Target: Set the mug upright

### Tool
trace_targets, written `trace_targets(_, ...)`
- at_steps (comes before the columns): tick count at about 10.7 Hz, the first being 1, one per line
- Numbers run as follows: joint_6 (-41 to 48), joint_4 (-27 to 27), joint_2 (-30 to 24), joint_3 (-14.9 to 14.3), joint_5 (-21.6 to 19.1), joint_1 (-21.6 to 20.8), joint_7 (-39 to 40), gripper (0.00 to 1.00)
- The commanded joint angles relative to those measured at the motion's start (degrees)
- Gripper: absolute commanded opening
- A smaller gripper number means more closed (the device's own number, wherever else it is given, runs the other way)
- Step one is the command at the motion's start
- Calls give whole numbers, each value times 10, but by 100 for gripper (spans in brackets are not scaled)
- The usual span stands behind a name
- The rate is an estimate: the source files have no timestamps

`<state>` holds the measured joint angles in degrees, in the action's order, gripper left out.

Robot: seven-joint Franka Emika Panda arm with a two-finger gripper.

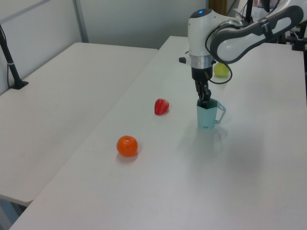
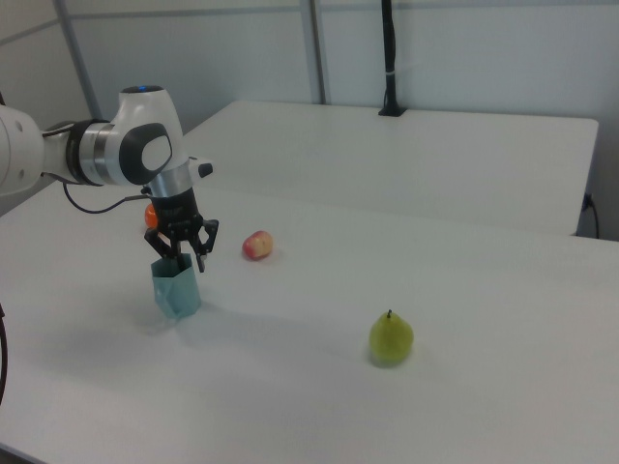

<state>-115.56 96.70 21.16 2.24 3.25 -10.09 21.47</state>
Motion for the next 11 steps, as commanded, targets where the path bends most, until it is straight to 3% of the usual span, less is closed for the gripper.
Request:
trace_targets(1,49,-5,-44,-4,-16,8,-71,100)
trace_targets(3,83,-7,-89,-5,2,10,-179,100)
trace_targets(5,144,-6,-149,-10,16,30,-230,100)
trace_targets(8,206,-6,-210,-10,9,63,-231,100)
trace_targets(11,217,-7,-217,-10,7,73,-233,100)
